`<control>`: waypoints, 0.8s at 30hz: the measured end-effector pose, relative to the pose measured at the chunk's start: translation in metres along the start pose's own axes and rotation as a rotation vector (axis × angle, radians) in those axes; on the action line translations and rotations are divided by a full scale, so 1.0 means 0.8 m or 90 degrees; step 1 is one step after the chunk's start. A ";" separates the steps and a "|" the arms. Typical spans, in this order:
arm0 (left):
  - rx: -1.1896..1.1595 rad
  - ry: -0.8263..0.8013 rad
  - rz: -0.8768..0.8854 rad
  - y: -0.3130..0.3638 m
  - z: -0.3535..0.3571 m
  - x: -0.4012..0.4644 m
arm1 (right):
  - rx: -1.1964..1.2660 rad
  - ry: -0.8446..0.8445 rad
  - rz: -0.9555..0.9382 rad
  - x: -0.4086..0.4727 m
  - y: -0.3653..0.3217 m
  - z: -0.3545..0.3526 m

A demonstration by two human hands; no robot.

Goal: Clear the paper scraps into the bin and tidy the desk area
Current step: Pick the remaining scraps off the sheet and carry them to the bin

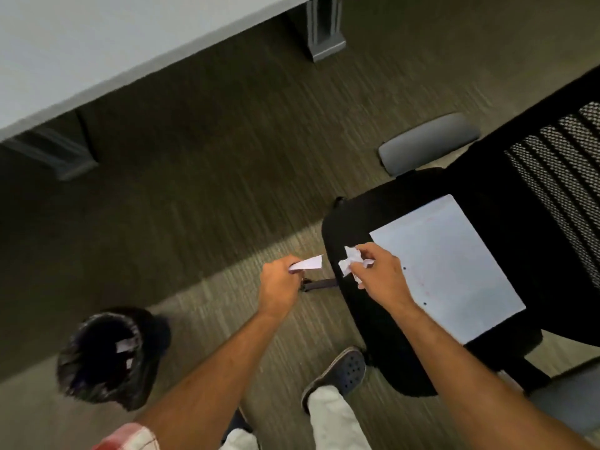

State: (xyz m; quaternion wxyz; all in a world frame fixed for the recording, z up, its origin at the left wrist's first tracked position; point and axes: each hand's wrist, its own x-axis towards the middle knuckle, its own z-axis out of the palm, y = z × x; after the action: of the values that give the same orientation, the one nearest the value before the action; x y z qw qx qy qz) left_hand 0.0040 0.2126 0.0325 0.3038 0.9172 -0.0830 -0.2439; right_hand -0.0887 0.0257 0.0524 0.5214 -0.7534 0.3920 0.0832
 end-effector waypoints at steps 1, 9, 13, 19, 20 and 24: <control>-0.016 0.011 -0.028 -0.021 -0.011 -0.007 | -0.007 -0.014 -0.020 -0.004 -0.008 0.023; -0.063 0.079 -0.167 -0.222 -0.124 -0.078 | -0.072 -0.136 -0.104 -0.065 -0.084 0.247; -0.085 0.149 -0.255 -0.357 -0.186 -0.106 | -0.116 -0.202 -0.105 -0.097 -0.106 0.392; -0.161 0.278 -0.411 -0.577 -0.255 -0.124 | -0.139 -0.304 -0.061 -0.134 -0.099 0.628; -0.186 0.291 -0.433 -0.611 -0.260 -0.125 | -0.143 -0.324 -0.050 -0.138 -0.094 0.665; -0.268 0.324 -0.498 -0.719 -0.271 -0.122 | -0.176 -0.349 -0.020 -0.141 -0.057 0.797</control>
State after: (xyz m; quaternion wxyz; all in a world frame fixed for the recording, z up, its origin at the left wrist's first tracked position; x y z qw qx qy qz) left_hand 0.0293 0.8148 -0.1216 0.3787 0.8290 0.3937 -0.1195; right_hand 0.0462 0.6316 -0.1370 0.5017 -0.7724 0.2099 0.3282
